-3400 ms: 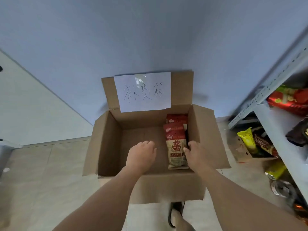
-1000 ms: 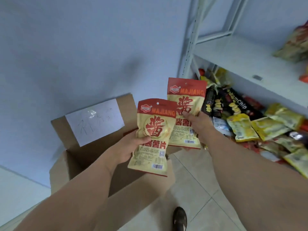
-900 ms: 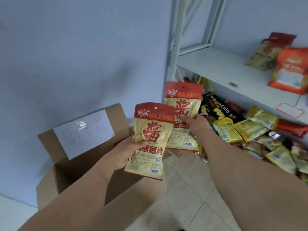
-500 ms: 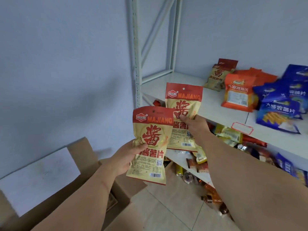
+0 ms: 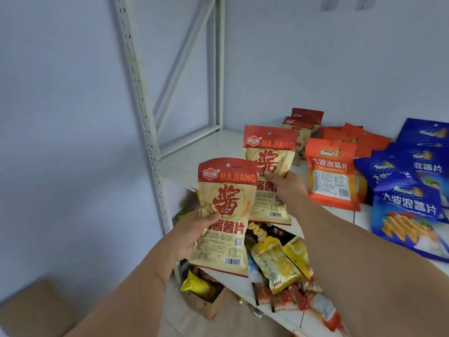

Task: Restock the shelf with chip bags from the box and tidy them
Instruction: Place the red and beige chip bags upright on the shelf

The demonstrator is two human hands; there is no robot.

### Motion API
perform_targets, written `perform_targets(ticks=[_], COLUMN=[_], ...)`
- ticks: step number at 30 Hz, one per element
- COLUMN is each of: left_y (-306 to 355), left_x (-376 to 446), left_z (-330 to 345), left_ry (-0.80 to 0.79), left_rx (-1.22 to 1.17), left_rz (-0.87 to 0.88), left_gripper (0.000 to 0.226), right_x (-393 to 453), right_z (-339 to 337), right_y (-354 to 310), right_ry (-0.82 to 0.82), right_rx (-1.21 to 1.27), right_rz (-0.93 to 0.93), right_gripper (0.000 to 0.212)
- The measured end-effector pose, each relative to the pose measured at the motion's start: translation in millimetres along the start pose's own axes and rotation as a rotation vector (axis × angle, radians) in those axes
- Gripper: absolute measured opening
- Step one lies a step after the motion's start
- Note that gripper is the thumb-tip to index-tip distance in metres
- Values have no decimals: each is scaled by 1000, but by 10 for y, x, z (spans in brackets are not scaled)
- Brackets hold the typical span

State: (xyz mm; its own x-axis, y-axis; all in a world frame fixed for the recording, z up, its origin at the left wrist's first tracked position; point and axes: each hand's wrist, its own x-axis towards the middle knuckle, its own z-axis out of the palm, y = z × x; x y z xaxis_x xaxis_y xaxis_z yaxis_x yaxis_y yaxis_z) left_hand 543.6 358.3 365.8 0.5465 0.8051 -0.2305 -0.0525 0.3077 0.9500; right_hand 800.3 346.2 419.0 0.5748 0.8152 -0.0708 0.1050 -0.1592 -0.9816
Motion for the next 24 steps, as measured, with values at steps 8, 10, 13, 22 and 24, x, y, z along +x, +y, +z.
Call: perform_targets(ticks=[8,10,13,22,24], left_y=[540,646,771,994,988], left_x=[1419,1721,2178,3127,3277], left_z=[-20,30,66,131,115], left_ry=[-110,-135,-145,-140,-154], left_rx=[53,52,65,69,72], left_rz=[-55,-54,-45,-35,-55], left_gripper=[49,49,48,54,60], right_x=[1132,1390,1747,2717,2855], right_z=[-102,-144,-178,-90,-34], right_y=[-278,-312,-325,-31,33], right_ry=[181,208,241,313,340], right_rx=[15,20,48,50,61], right_rz=[33,43,52,133,155], right_gripper=[33,29,25,35,35])
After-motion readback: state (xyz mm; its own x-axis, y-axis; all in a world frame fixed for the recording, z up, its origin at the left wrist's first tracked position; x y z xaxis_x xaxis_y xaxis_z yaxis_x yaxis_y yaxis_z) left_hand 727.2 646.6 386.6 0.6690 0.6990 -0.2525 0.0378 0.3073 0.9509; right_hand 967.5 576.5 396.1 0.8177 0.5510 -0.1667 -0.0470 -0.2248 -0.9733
